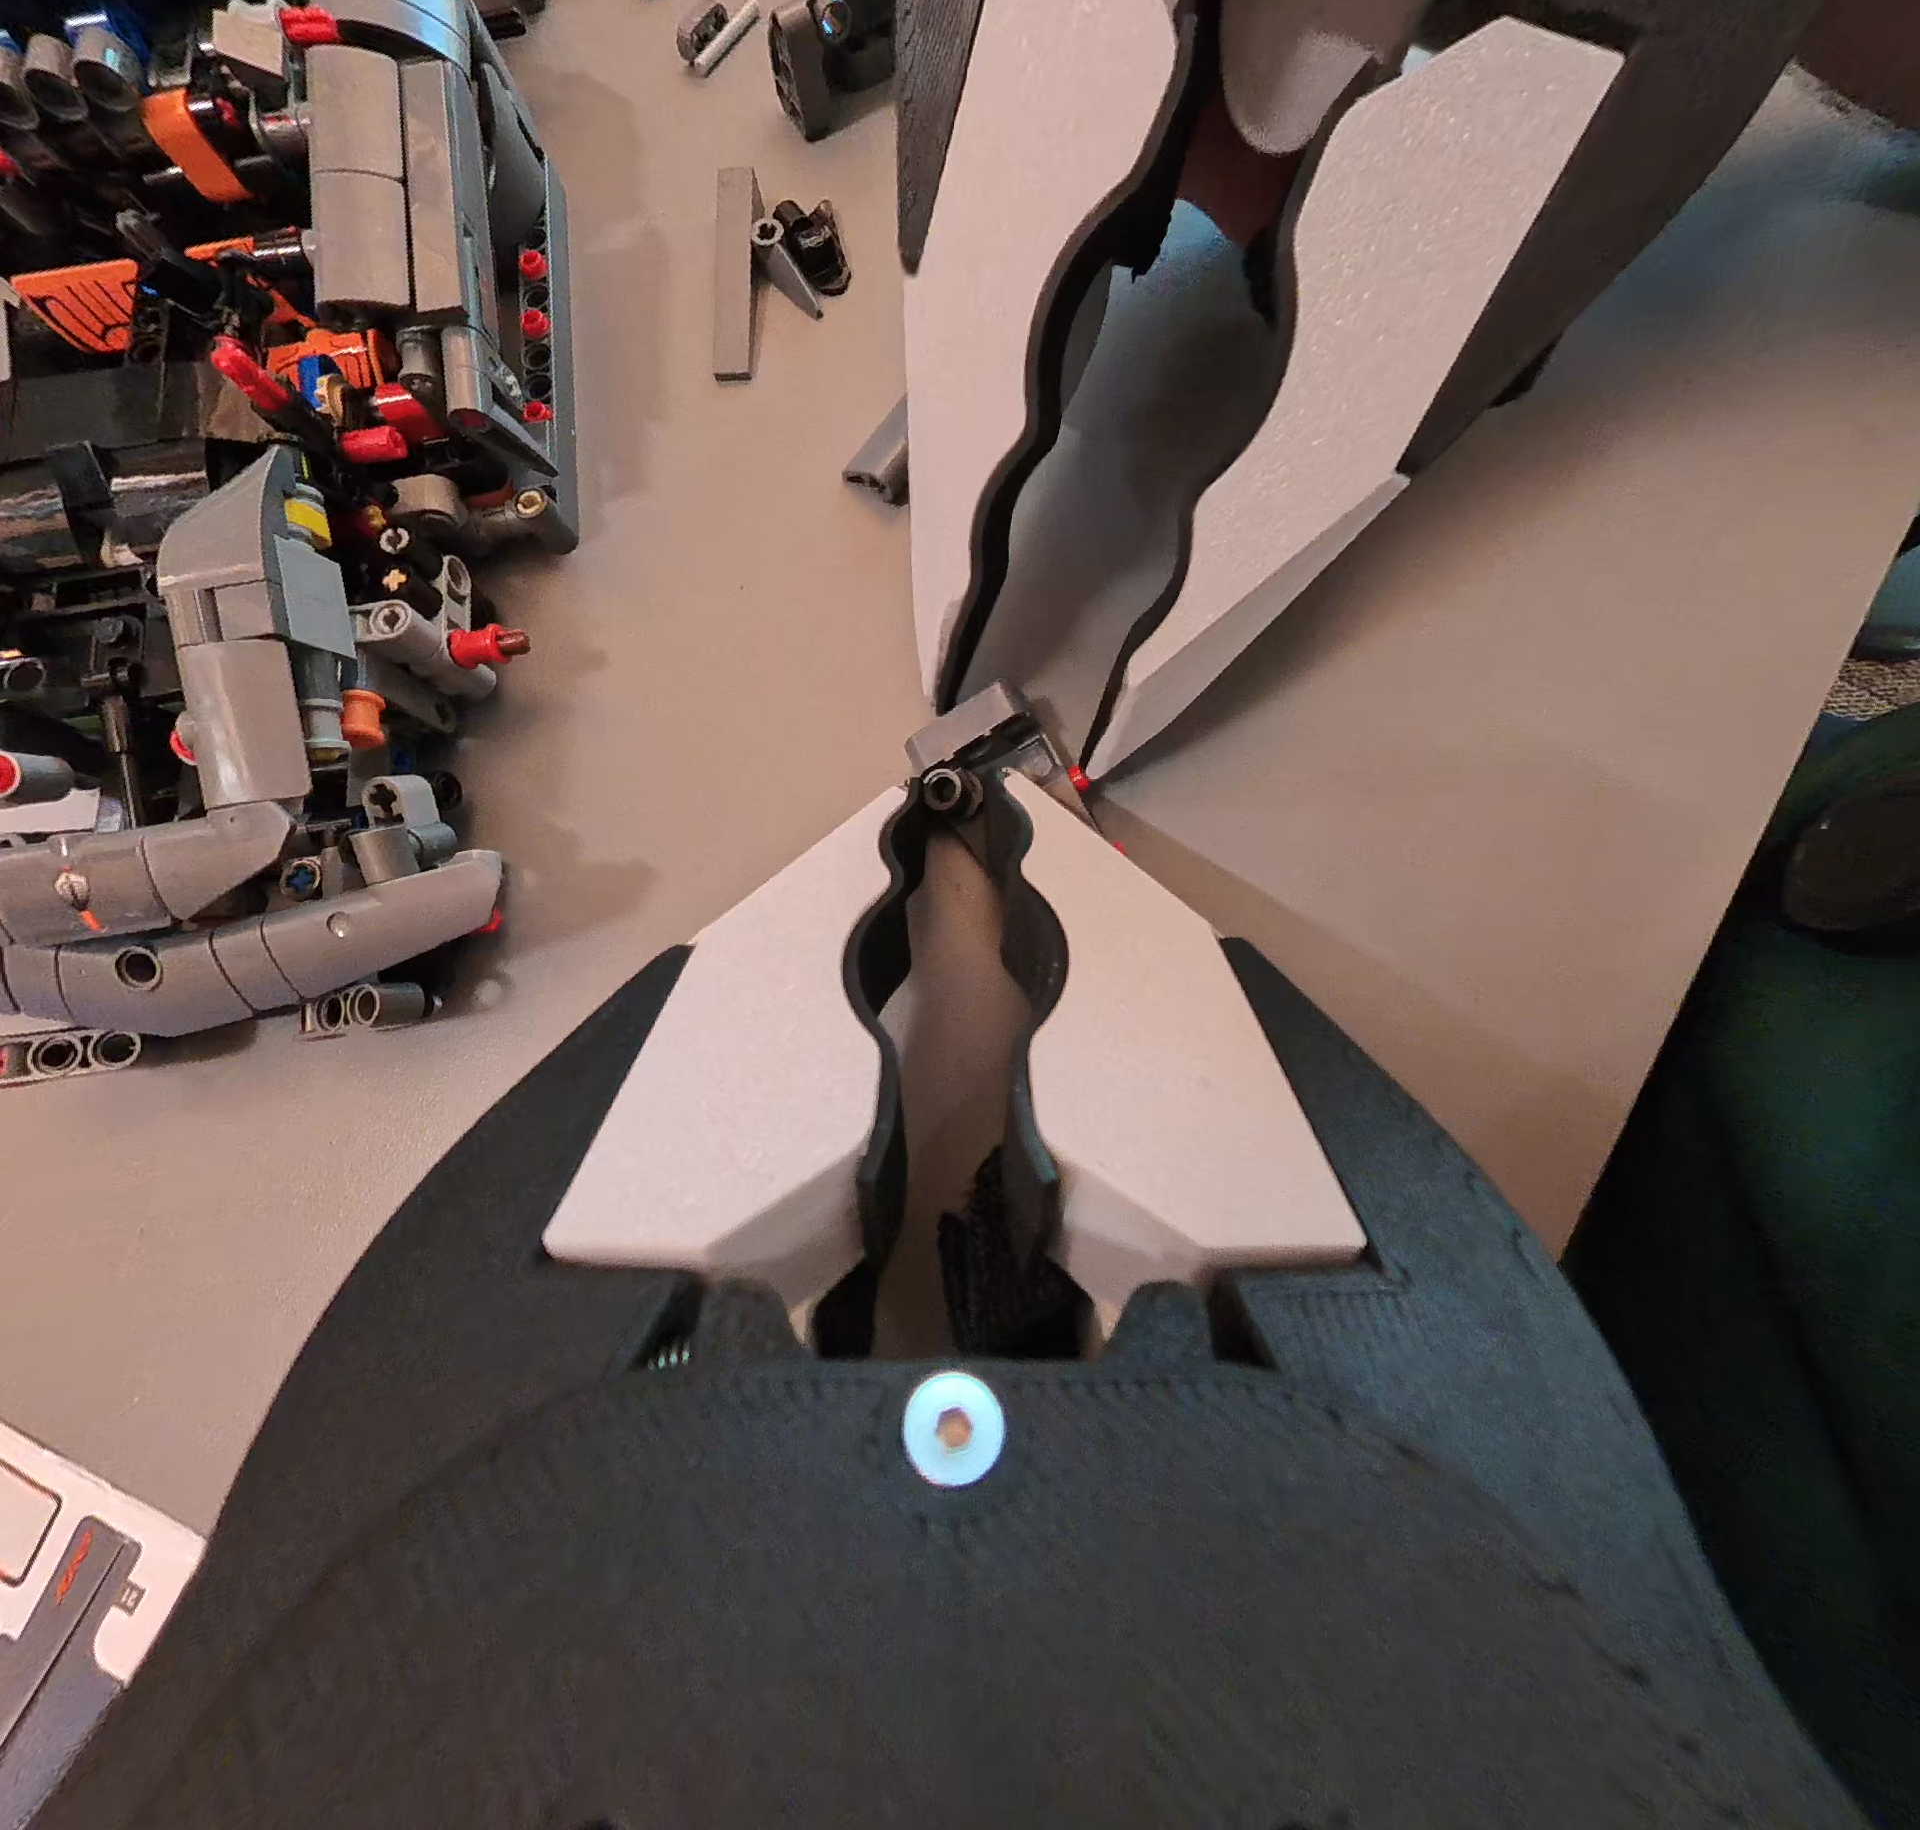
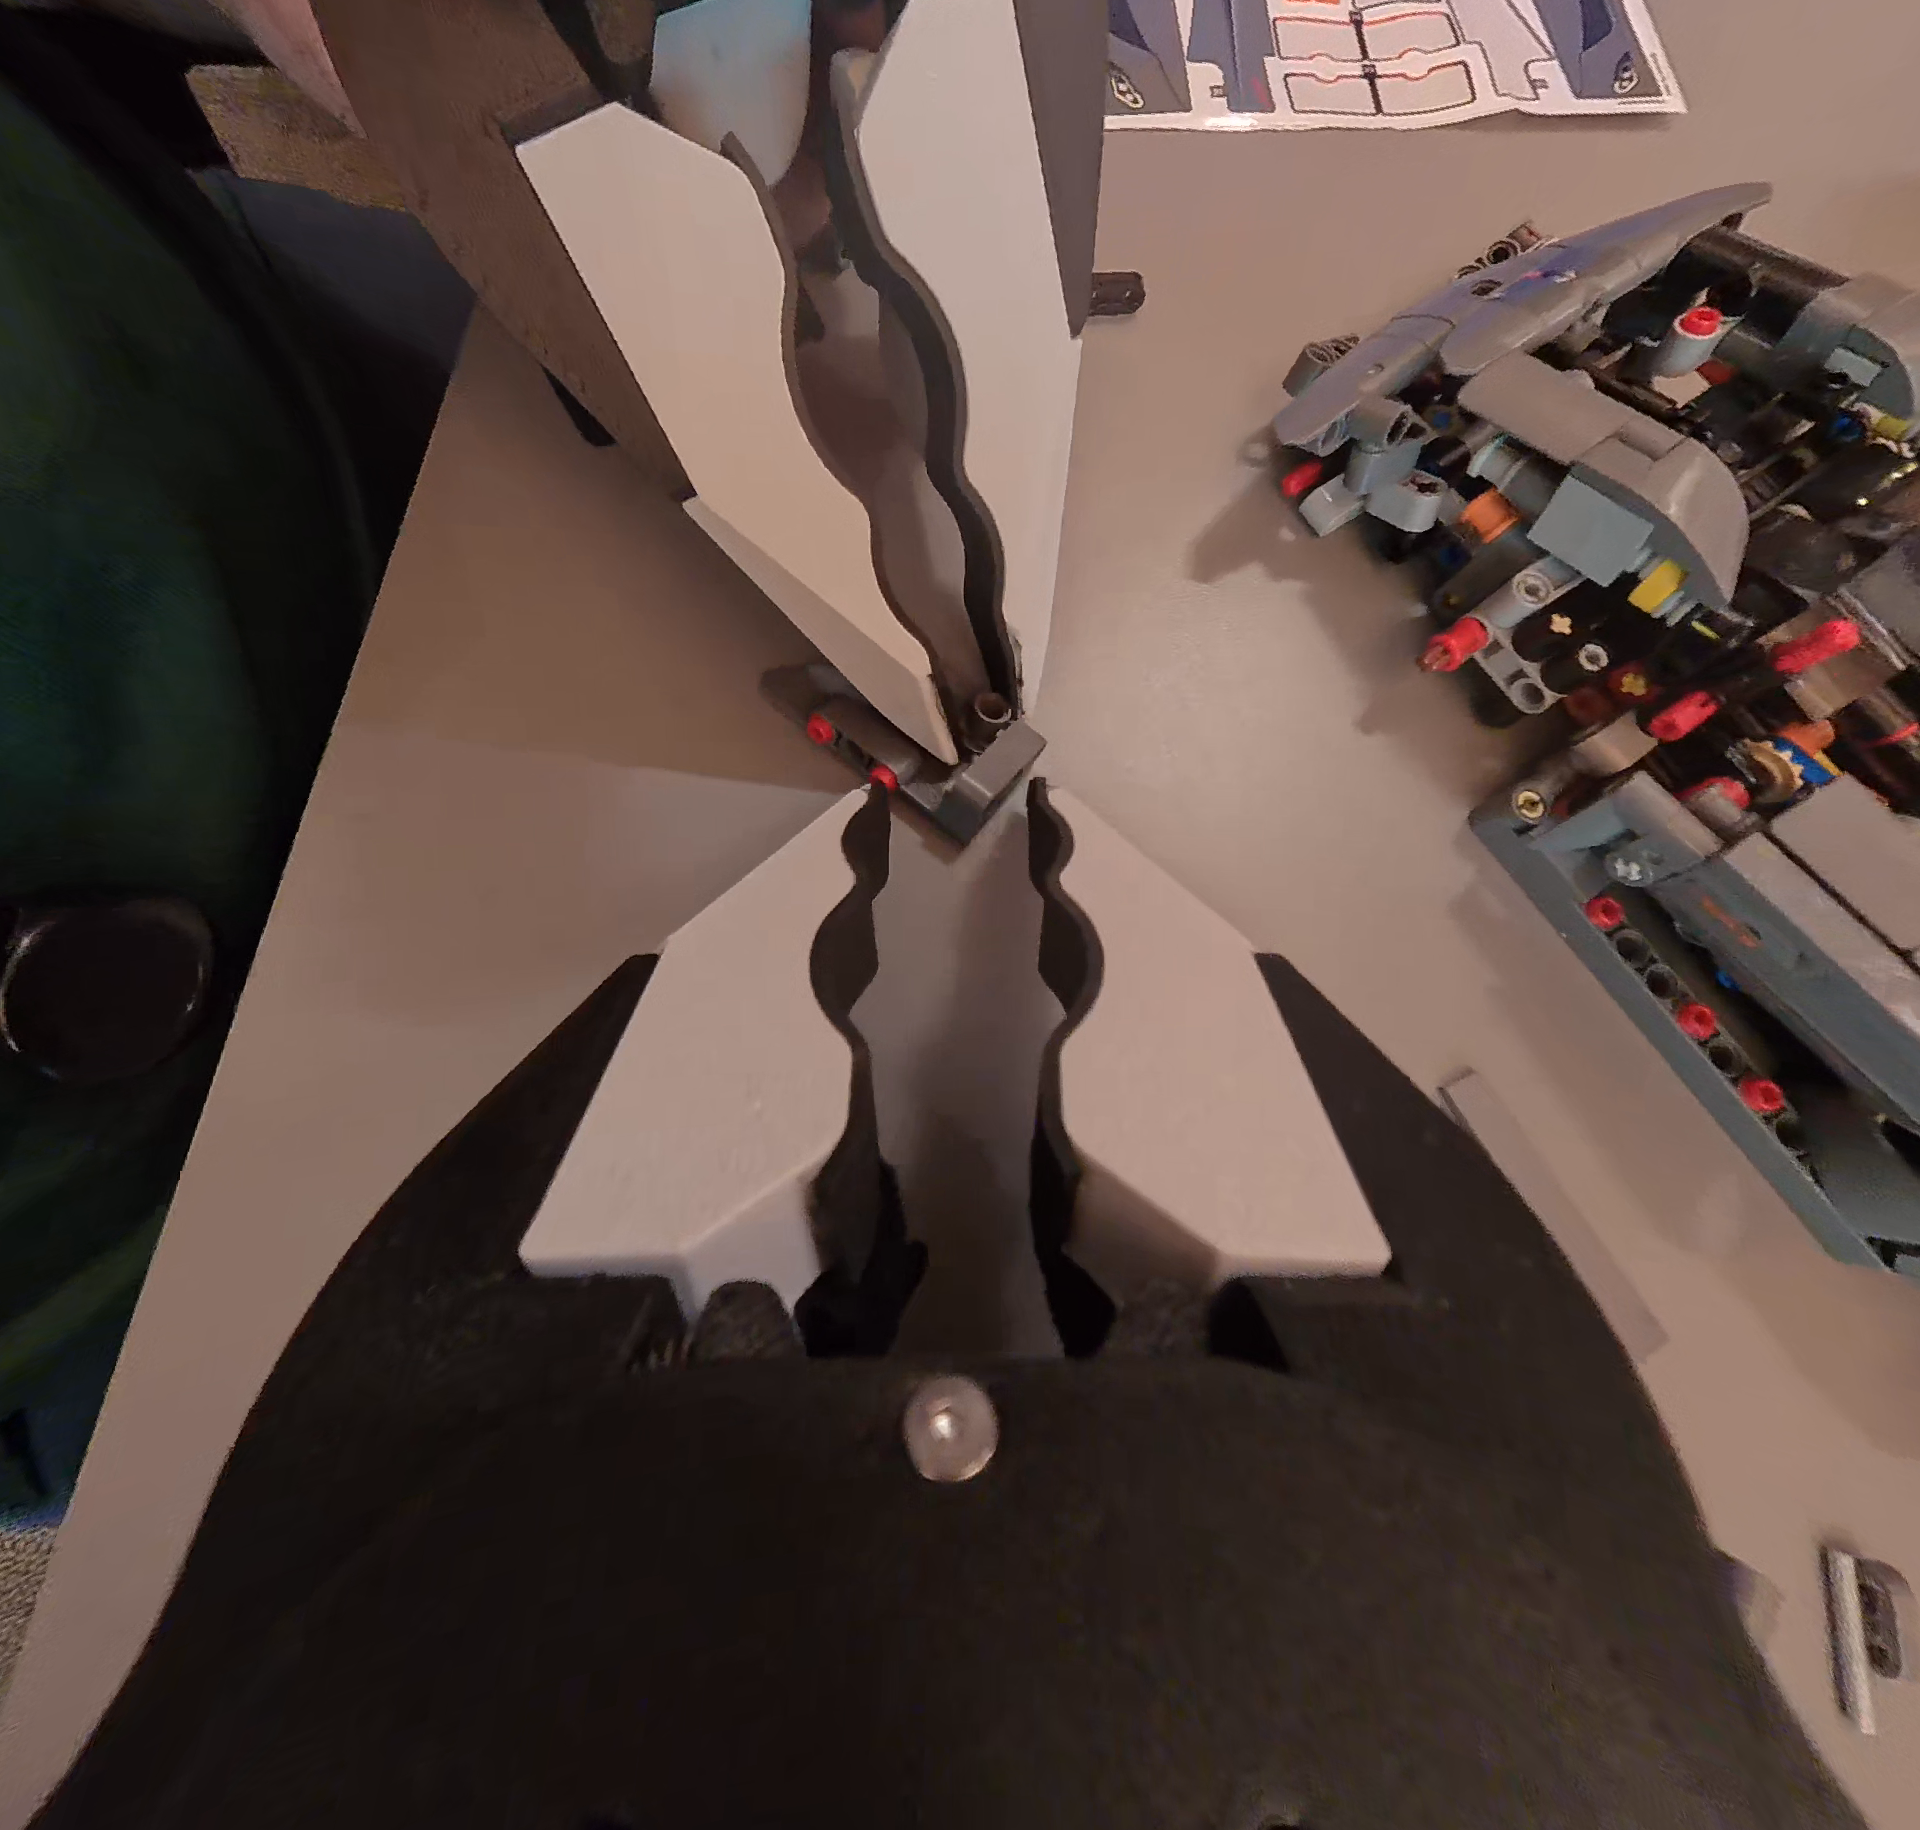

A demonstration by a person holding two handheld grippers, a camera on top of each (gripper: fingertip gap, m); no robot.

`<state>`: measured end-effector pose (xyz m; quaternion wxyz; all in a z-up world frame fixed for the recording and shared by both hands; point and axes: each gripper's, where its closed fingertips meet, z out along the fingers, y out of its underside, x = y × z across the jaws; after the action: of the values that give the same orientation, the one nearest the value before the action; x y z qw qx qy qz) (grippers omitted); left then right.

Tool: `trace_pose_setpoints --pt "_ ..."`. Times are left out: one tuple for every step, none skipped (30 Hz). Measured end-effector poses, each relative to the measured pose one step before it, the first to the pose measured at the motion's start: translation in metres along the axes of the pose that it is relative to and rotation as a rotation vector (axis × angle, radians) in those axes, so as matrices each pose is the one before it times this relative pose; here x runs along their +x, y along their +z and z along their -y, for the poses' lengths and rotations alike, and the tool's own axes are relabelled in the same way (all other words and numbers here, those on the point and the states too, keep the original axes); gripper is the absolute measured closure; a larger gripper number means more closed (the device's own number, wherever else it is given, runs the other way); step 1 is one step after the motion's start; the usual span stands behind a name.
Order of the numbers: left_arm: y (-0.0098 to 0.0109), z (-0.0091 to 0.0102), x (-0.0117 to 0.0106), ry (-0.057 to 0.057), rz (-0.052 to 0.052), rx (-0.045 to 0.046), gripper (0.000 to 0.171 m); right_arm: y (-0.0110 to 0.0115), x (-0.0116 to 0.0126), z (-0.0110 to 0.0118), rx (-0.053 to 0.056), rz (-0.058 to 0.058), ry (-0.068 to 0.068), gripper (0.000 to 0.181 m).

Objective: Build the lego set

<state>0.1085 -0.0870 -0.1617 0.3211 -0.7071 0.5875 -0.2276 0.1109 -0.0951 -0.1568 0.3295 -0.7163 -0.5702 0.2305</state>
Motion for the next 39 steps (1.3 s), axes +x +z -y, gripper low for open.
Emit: trace_pose_setpoints --pt "0.00013 0.00021 0.00012 -0.0054 -0.0029 -0.00004 0.162 -0.00096 0.00084 -0.00124 0.0021 -0.0075 -0.0026 0.155" --pt "-0.00015 0.00010 -0.00094 -0.0069 0.0011 0.00067 0.163 -0.00140 0.00148 0.00022 0.0103 -0.0116 -0.0037 0.153" --pt "-0.00023 0.00011 -0.00122 -0.0058 0.0030 0.00174 0.163 -0.00195 0.00091 0.00133 0.0185 -0.0056 -0.0033 0.151" --pt "-0.00026 0.00004 -0.00035 -0.0063 -0.0037 0.00113 0.163 -0.00265 0.00160 0.00210 0.0239 -0.0067 0.0019 0.151" --pt "-0.00048 0.00021 -0.00049 -0.0098 -0.0051 0.00268 0.163 -0.00293 0.00267 0.00201 0.0236 -0.0101 0.0069 0.151" --pt "-0.00124 0.00129 -0.00162 -0.0112 0.0015 0.01189 0.163 -0.00296 0.00286 0.00155 0.0203 -0.0097 0.0081 0.149" --pt "-0.00164 0.00189 -0.00136 -0.0084 0.0001 0.01644 0.164 -0.00272 0.00353 0.00072 0.0129 -0.0161 0.0042 0.149" --pt "-0.00103 0.00095 -0.00059 -0.0097 -0.0068 0.00880 0.164 -0.00235 0.00241 0.00058 0.0084 -0.0153 -0.0067 0.149" --pt "-0.00036 -0.00004 -0.00055 -0.0118 -0.0073 0.00164 0.164 -0.00132 0.00042 0.00059 0.0058 -0.0060 -0.0100 0.149" --pt "-0.00039 0.00042 -0.00084 -0.0069 -0.0027 0.00409 0.164 -0.00046 -0.00029 0.00093 0.0040 -0.0027 -0.0073 0.148" --pt "-0.00036 0.00040 -0.00076 -0.0026 -0.0022 0.00344 0.164 0.00023 -0.00059 0.00122 0.0033 -0.0035 -0.0113 0.147" --pt "0.00016 -0.00015 0.00002 -0.0060 -0.0079 -0.00105 0.164 0.00120 -0.00098 0.00115 -0.0010 -0.0035 -0.0167 0.146" --pt "0.00017 -0.00016 -0.00014 -0.0098 -0.0083 -0.00186 0.164 0.00190 -0.00138 0.00073 -0.0078 -0.0034 -0.0213 0.145" --pt "-0.00004 0.00045 -0.00031 -0.0086 -0.0070 0.00284 0.164 0.00249 -0.00039 0.00031 -0.0132 -0.0100 -0.0224 0.145" --pt "-0.00042 0.00100 -0.00020 -0.0081 -0.0087 0.00668 0.164 0.00266 -0.00063 -0.00009 -0.0146 -0.0070 -0.0217 0.145" --pt "-0.00055 0.00126 -0.00039 -0.0104 -0.0090 0.00717 0.164 0.00231 -0.00020 0.00001 -0.0127 -0.0087 -0.0191 0.145" --pt "-0.00071 0.00136 -0.00114 -0.0124 -0.0047 0.00904 0.164 0.00146 -0.00066 0.00160 0.0000 -0.0017 -0.0101 0.145" --pt "-0.00065 0.00178 -0.00085 -0.0137 -0.0066 0.01097 0.164 0.00077 -0.00165 0.00279 0.0094 0.0094 0.0014 0.145" --pt "-0.00074 0.00199 -0.00016 -0.0148 -0.0105 0.01055 0.164 0.00040 -0.00033 0.00226 0.0075 -0.0001 -0.0018 0.145" --pt "-0.00059 0.00199 0.00010 -0.0136 -0.0107 0.00891 0.164 0.00004 0.00066 0.00175 0.0053 -0.0124 -0.0132 0.144" --pt "-0.00039 0.00200 -0.00034 -0.0102 -0.0043 0.00827 0.164 -0.00031 -0.00050 0.00221 0.0080 -0.0061 -0.0122 0.144" --pt "-0.00023 0.00211 -0.00024 -0.0055 -0.0024 0.00788 0.164 -0.00007 -0.00015 0.00179 0.0072 -0.0043 -0.0025 0.143" --pt "0.00023 0.00157 -0.00031 -0.0028 -0.0007 0.00297 0.164 0.00017 0.00103 0.00056 0.0029 -0.0106 -0.0010 0.142" --pt "0.00047 0.00142 0.00022 -0.0020 -0.0041 0.00247 0.164 0.00012 0.00130 -0.00071 -0.0014 -0.0120 -0.0087 0.141" --pt "0.00034 0.00180 0.00037 -0.0052 -0.0050 0.00438 0.164 0.00000 0.00135 -0.00039 0.0006 -0.0133 -0.0100 0.140" --pt "0.00021 0.00193 0.00054 -0.0041 -0.0056 0.00585 0.164 -0.00041 0.00139 0.00088 0.0064 -0.0116 -0.0039 0.139" --pt "0.00021 0.00219 0.00106 -0.0039 -0.0091 0.00468 0.164 -0.00038 0.00038 0.00124 0.0069 -0.0054 -0.0031 0.138" --pt "0.00010 0.00222 0.00096 -0.0060 -0.0099 0.00340 0.164 -0.00037 0.00150 0.00058 0.0008 -0.0146 -0.0094 0.136" --pt "-0.00007 0.00221 0.00043 -0.0044 -0.0082 0.00274 0.164 -0.00051 0.00172 0.00060 0.0014 -0.0187 -0.0175 0.135" --pt "-0.00011 0.00174 0.00076 -0.0043 -0.0141 -0.00102 0.165 -0.00066 0.00030 0.00056 -0.0007 -0.0096 -0.0182 0.136" --pt "-0.00005 0.00129 0.00084 -0.0070 -0.0189 -0.00509 0.165 -0.00047 0.00027 0.00080 0.0006 -0.0091 -0.0129 0.137" --pt "-0.00042 0.00163 0.00063 -0.0140 -0.0215 -0.00287 0.165 -0.00028 -0.00035 0.00091 0.0016 -0.0042 -0.0097 0.139" --pt "-0.00075 0.00207 0.00067 -0.0181 -0.0242 0.00217 0.165 -0.00044 0.00130 0.00131 0.0025 -0.0149 -0.0113 0.139" --pt "-0.00086 0.00183 0.00150 -0.0158 -0.0301 0.00195 0.166 -0.00050 0.00089 0.00048 -0.0041 -0.0107 -0.0116 0.138" --pt "-0.00123 0.00216 0.00155 -0.0169 -0.0290 0.00292 0.166 -0.00021 0.00039 -0.00001 -0.0064 -0.0087 -0.0126 0.140" --pt "-0.00122 0.00183 0.00147 -0.0117 -0.0255 0.00288 0.166 -0.00049 0.00201 -0.00008 -0.0033 -0.0187 -0.0135 0.142" --pt "-0.00034 0.00048 0.00155 -0.0122 -0.0228 -0.00435 0.166 -0.00101 -0.00003 0.00085 0.0046 -0.0016 -0.0064 0.143" --pt "-0.00029 0.00041 0.00153 -0.0115 -0.0218 -0.00392 0.166 -0.00077 -0.00022 0.00105 0.0057 0.0030 0.0046 0.143" --pt "-0.00039 0.00124 0.00074 -0.0122 -0.0146 0.00197 0.166 -0.00090 0.00088 0.00100 0.0063 -0.0056 0.0002 0.143"
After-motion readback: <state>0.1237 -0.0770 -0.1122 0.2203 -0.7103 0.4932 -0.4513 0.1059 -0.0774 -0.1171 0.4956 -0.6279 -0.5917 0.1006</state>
